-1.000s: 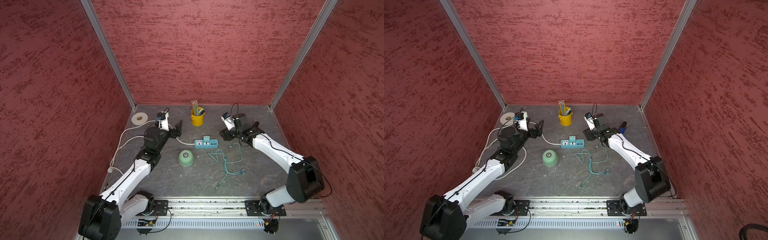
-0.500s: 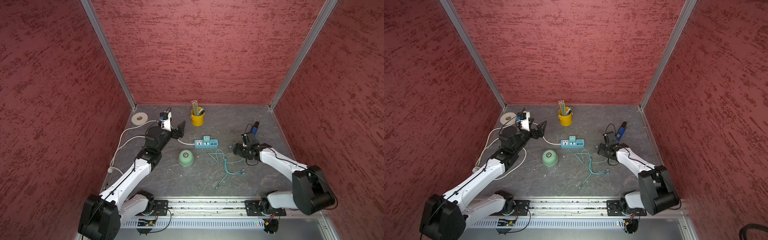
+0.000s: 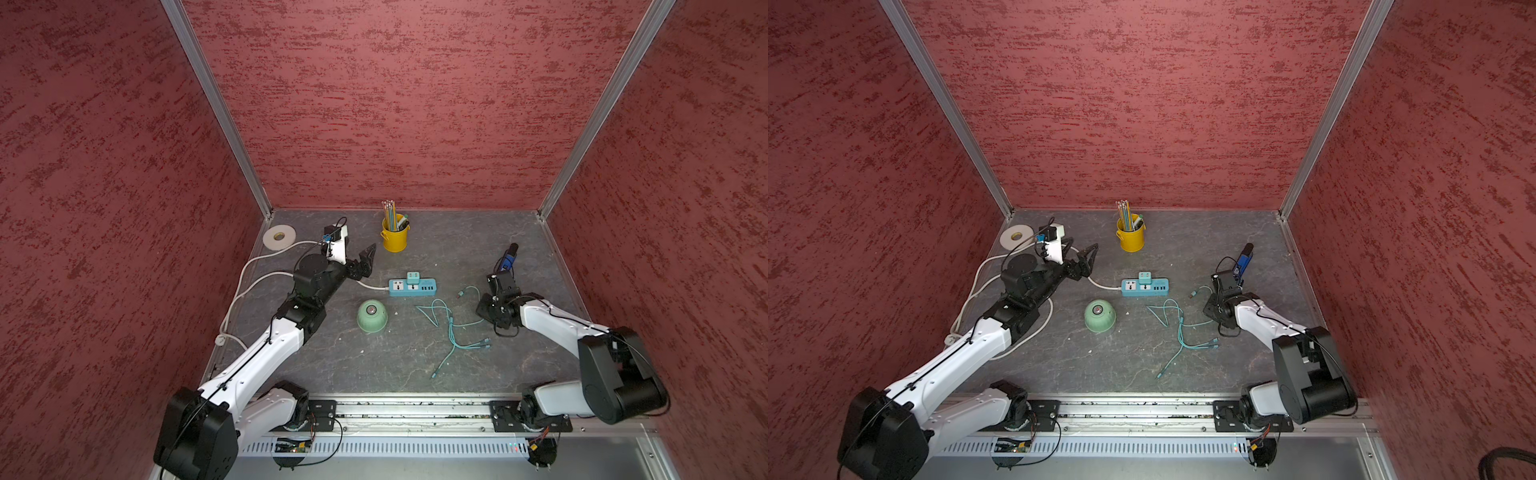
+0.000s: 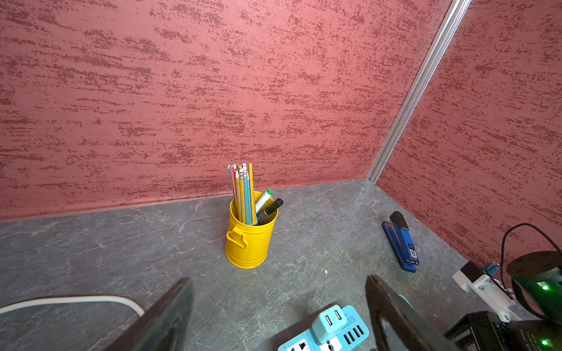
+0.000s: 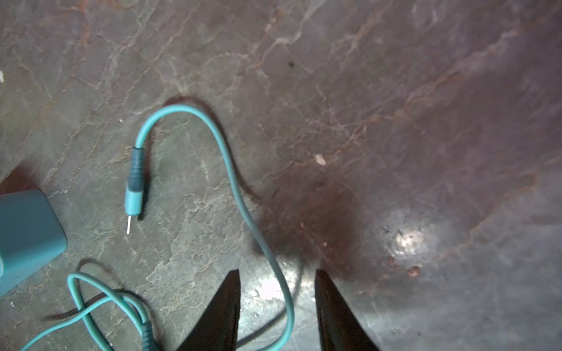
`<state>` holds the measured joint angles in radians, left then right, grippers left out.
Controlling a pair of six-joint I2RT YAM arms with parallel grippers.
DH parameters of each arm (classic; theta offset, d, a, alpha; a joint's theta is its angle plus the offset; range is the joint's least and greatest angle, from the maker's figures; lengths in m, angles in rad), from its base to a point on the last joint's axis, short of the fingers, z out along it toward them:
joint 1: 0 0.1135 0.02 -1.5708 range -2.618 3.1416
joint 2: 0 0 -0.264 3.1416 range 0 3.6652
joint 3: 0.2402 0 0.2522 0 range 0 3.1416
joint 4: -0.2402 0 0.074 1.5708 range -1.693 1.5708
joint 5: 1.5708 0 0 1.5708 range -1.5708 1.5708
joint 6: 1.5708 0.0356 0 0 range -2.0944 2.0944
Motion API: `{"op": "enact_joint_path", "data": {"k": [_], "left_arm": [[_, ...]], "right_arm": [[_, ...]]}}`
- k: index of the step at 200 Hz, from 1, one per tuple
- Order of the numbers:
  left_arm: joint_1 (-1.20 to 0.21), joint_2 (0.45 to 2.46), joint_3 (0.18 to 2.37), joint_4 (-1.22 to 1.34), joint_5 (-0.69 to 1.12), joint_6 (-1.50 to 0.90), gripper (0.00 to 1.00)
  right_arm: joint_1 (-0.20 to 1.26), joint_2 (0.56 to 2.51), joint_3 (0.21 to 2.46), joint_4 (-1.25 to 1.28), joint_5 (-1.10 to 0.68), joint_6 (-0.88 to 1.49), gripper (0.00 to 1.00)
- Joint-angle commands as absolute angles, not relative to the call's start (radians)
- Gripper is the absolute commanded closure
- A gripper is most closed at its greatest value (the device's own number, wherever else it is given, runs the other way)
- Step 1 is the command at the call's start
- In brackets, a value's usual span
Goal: Charge the cordless meat grinders
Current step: Pick up the charging cable from the center of the board.
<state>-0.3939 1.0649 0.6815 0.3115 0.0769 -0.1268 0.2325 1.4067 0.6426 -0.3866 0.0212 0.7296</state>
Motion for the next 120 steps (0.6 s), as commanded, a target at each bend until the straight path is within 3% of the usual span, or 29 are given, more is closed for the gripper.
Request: {"op": "enact_joint_path", "data": {"k": [1,19,62,120], "left_arm": [[-0.401,1.063,0.718,0.312,0.080,-0.138,0.11],[-0.402,1.069,0.725,0.310,0.081,-0.141,0.11],[-0.408,1.079,0.731,0.310,0.087,-0.139,0.12],[-0.534,1.182,0.815,0.271,0.180,0.060,0.13]], "right_arm": [[0.217,1.427,0.621,-0.335,-0.004,0.750,0.65],[0.213,1.437,0.609,-0.314,-0.023,0.755,0.72],[0.210,1.402,0.609,-0.308,-0.002,0.747,1.00],[0.209,1.217,0.660,-0.246,-0.028,0.592,1.00]]}}
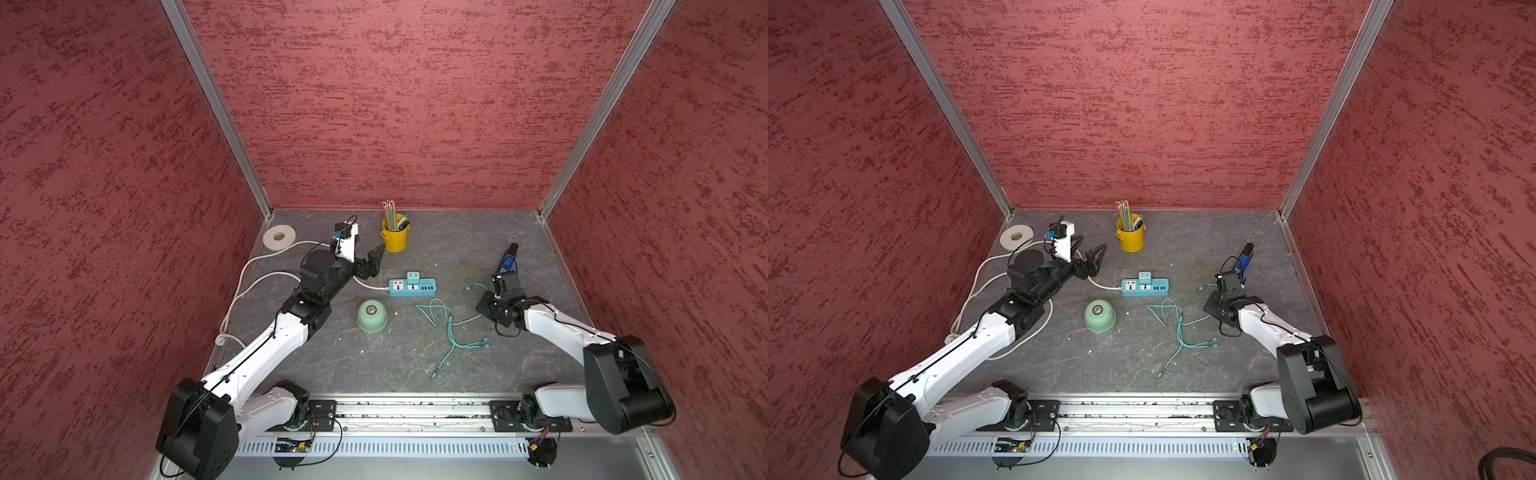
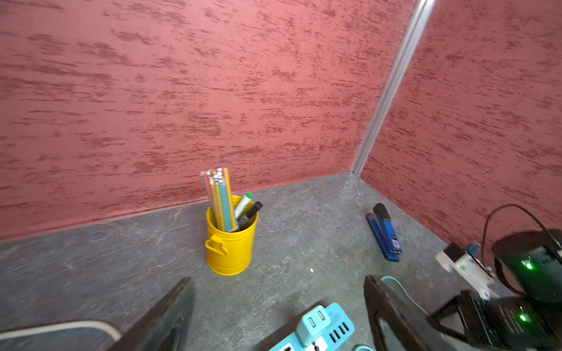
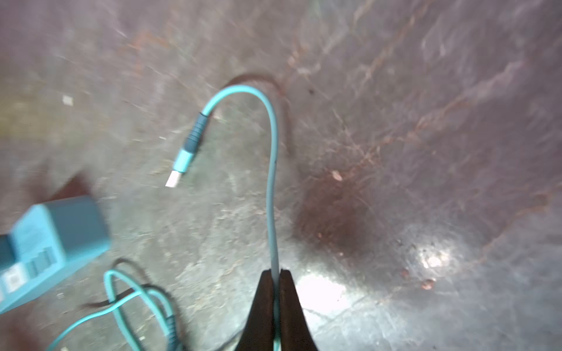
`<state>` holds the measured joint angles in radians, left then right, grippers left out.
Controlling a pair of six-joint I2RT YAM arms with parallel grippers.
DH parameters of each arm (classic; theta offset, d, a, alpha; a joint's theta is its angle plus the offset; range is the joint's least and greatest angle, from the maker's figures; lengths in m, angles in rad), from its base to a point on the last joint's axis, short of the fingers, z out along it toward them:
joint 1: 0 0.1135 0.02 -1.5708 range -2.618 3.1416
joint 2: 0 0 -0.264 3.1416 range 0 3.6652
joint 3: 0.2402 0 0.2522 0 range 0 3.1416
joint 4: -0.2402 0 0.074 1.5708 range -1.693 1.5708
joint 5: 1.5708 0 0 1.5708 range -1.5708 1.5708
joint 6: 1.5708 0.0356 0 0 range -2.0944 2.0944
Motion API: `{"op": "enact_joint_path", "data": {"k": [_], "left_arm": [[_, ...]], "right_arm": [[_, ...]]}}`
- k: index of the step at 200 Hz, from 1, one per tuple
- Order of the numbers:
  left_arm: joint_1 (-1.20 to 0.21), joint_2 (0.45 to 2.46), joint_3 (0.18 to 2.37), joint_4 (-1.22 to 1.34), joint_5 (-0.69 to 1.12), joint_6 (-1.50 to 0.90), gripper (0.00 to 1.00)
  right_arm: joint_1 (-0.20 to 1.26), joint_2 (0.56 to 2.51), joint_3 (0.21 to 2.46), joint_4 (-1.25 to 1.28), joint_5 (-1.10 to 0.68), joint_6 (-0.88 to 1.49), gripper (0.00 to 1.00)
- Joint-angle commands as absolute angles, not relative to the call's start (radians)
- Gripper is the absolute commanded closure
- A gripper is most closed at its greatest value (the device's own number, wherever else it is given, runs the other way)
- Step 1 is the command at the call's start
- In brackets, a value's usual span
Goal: Charge the cordless meat grinders
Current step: Pick up the charging cable from the center of the board.
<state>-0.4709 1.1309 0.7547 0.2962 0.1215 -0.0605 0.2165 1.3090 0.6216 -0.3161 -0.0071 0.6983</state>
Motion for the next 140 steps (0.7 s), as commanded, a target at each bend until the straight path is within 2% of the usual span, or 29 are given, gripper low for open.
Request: {"op": "enact_joint_path", "data": {"k": [1,37,96,121,140], "left_arm": [[-0.537,1.184,0.818,0.269,0.181,0.064,0.13],[-0.625,1.322,0.906,0.263,0.246,0.178,0.13],[-0.651,1.523,1.014,0.302,0.423,0.199,0.10],[-0.706,1.601,1.039,0.350,0.366,0.303,0.06],[-0.775,1.676,1.045,0.451,0.154,0.467,0.08]], "right_arm": [[0.209,1.213,0.662,-0.244,-0.030,0.587,1.00],[0.209,1.094,0.703,-0.163,-0.104,0.449,1.00],[0.209,1.066,0.810,-0.164,-0.266,0.383,1.00],[0.209,1.078,0.853,-0.180,-0.338,0.407,1.00],[0.210,1.090,0.880,-0.197,-0.370,0.429,1.00]]}}
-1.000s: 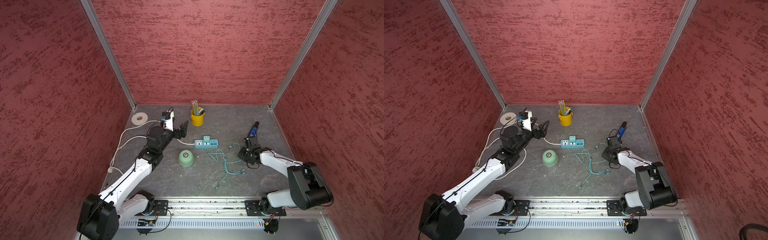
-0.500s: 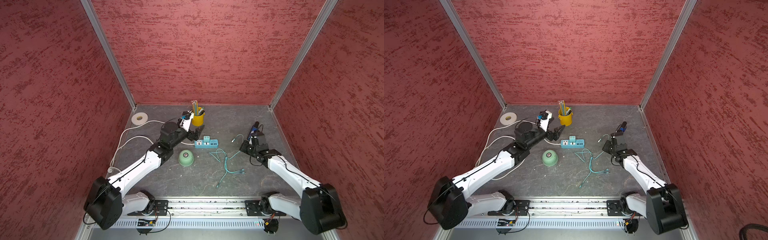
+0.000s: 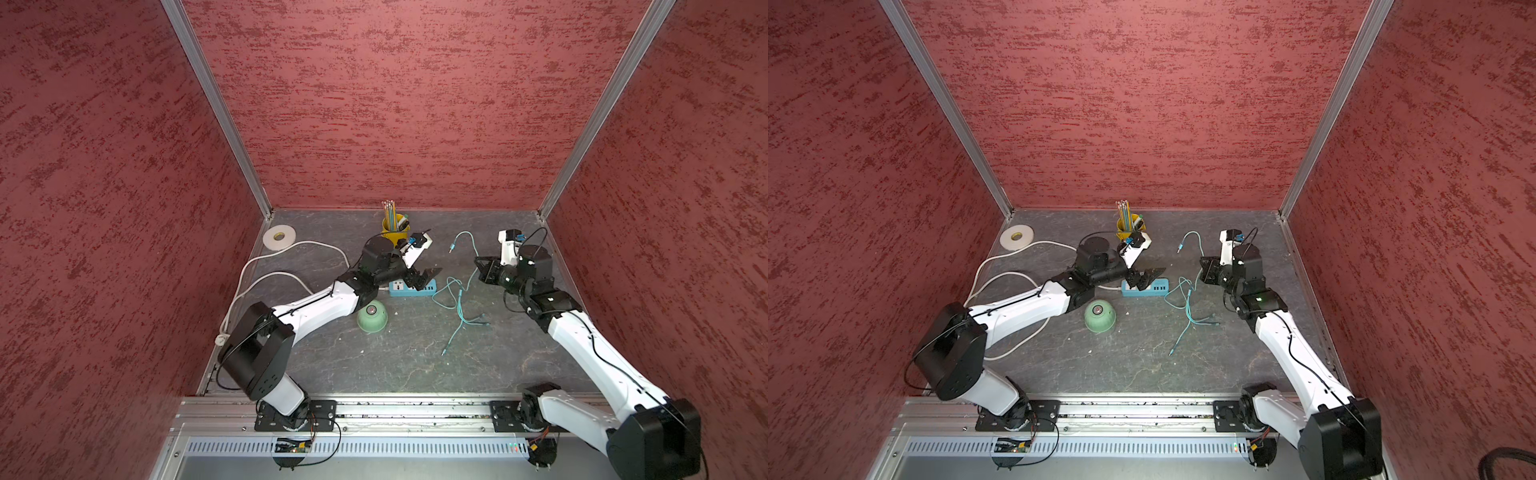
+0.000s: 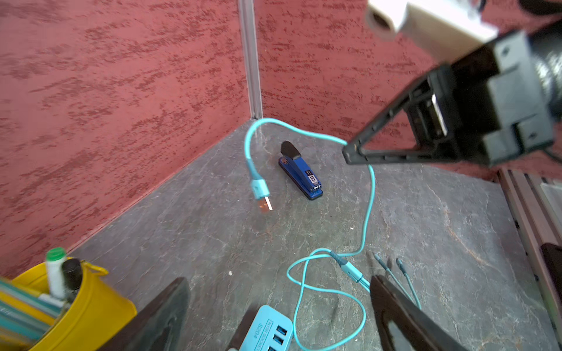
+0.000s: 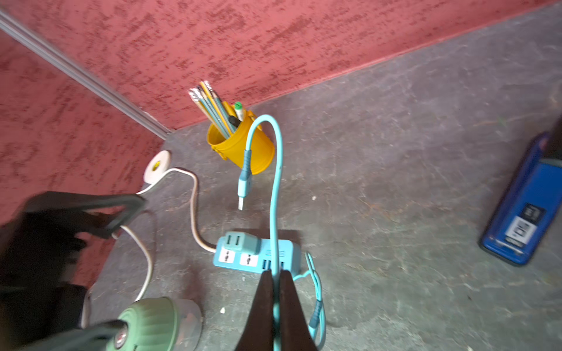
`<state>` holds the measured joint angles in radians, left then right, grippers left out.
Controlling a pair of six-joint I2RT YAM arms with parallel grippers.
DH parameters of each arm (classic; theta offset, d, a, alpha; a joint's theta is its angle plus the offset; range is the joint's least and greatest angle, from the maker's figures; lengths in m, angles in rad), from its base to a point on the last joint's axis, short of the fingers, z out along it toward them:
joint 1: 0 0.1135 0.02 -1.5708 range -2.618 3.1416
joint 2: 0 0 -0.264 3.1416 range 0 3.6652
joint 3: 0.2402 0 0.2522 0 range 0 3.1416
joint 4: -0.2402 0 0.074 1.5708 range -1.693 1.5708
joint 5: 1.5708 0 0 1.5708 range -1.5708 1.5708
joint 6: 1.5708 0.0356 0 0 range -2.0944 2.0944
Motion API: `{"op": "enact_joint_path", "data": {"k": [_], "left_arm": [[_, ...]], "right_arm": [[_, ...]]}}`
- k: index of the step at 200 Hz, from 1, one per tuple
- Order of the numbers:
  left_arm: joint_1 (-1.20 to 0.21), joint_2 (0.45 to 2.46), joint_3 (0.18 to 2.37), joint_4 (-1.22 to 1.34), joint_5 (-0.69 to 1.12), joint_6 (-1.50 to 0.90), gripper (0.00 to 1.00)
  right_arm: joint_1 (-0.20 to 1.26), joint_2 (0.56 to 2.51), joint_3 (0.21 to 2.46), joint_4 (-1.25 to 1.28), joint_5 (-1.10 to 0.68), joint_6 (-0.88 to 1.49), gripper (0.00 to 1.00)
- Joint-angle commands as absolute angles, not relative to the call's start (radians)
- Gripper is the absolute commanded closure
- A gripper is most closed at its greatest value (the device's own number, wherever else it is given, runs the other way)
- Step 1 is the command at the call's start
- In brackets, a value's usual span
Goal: Charge the cordless meat grinders
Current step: Pick up the charging cable from the center of the board.
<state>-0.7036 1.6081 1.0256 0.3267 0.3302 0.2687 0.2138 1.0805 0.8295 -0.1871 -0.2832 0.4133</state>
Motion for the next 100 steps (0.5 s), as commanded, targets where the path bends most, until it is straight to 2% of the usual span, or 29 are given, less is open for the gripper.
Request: {"op": "enact_joint_path", "data": {"k": [1,38,68,100], "left_arm": [[-0.778,1.681,1.045,0.458,0.142,0.474,0.08],[-0.826,1.815,1.034,0.817,-0.135,0.655,0.18],[-0.830,1.854,1.039,0.949,-0.155,0.658,0.21],[-0.818,1.865,1.046,0.963,-0.152,0.609,0.21]], "right_arm": [[0.210,1.091,0.881,-0.198,-0.371,0.429,1.00],[0.209,1.104,0.918,-0.237,-0.378,0.461,1.00],[0.209,1.112,0.935,-0.259,-0.388,0.472,1.00],[0.209,1.111,0.943,-0.281,-0.376,0.477,1.00]]}}
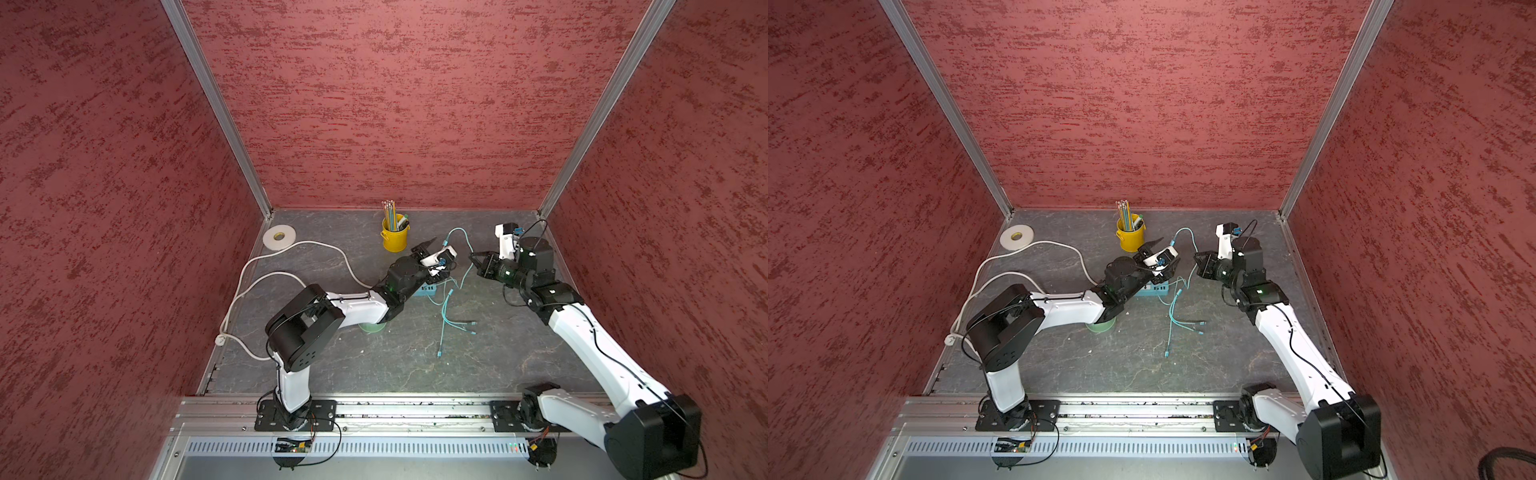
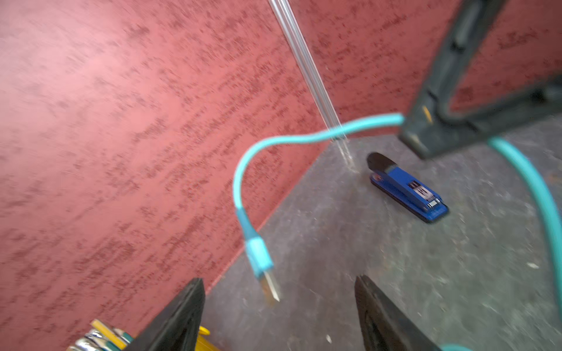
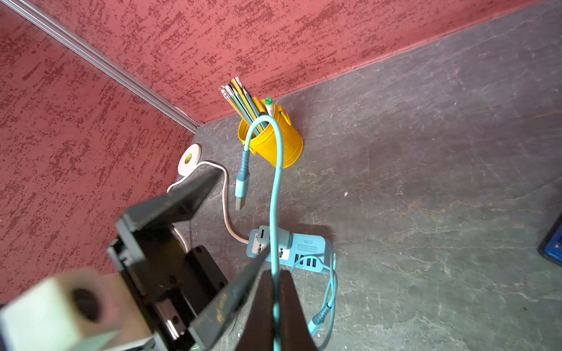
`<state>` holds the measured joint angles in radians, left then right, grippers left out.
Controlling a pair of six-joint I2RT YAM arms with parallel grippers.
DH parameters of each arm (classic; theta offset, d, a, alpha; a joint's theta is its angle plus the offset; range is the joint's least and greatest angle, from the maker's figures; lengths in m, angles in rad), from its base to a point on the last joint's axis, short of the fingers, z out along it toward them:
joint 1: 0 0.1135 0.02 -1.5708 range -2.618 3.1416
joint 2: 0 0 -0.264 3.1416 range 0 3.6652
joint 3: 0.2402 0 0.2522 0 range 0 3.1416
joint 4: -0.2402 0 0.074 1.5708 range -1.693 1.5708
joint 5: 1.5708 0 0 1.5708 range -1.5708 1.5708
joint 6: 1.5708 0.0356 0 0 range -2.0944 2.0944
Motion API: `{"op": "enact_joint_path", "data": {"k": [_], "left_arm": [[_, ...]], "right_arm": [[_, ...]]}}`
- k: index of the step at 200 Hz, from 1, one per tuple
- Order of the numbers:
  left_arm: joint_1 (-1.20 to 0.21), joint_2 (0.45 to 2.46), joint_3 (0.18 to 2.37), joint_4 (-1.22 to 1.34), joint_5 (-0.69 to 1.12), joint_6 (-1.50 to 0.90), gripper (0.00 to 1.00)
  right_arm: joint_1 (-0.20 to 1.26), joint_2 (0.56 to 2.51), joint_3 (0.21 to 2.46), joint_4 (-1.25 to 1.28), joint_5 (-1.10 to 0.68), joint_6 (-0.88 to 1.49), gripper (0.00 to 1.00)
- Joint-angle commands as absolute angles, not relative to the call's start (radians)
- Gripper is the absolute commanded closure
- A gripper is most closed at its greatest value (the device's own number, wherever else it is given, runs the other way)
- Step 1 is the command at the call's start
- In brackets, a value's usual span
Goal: Charge the cordless meat grinders
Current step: Pick up the charging cable from the center of the board.
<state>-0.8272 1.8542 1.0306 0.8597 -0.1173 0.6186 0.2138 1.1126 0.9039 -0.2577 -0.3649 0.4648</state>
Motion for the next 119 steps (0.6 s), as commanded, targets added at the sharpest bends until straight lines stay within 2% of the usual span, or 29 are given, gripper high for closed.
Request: {"op": "enact_joint_path", "data": {"k": [1,14,53,73,93,119], "left_arm": [[-0.818,1.865,1.046,0.963,-0.150,0.607,0.21],[-0.813,1.867,1.050,0.957,-0.136,0.593,0.23],[-0.808,1.876,1.073,0.924,-0.102,0.591,0.40],[-0.805,1.879,1.081,0.908,-0.095,0.591,0.45],[-0.805,1.878,1.086,0.895,-0.086,0.591,0.41],[-0.804,1.883,1.086,0.870,-0.065,0.570,0.25]], "right_arm": [[0.209,1.111,0.942,-0.282,-0.377,0.477,1.00],[0.209,1.111,0.943,-0.286,-0.385,0.477,1.00],[0.210,1.108,0.945,-0.296,-0.396,0.479,1.00],[0.209,1.106,0.948,-0.296,-0.406,0.480,1.00],[0.209,1.104,0.952,-0.298,-0.408,0.481,1.00],[0.210,1.100,0.958,-0.295,-0.408,0.487,1.00]]}}
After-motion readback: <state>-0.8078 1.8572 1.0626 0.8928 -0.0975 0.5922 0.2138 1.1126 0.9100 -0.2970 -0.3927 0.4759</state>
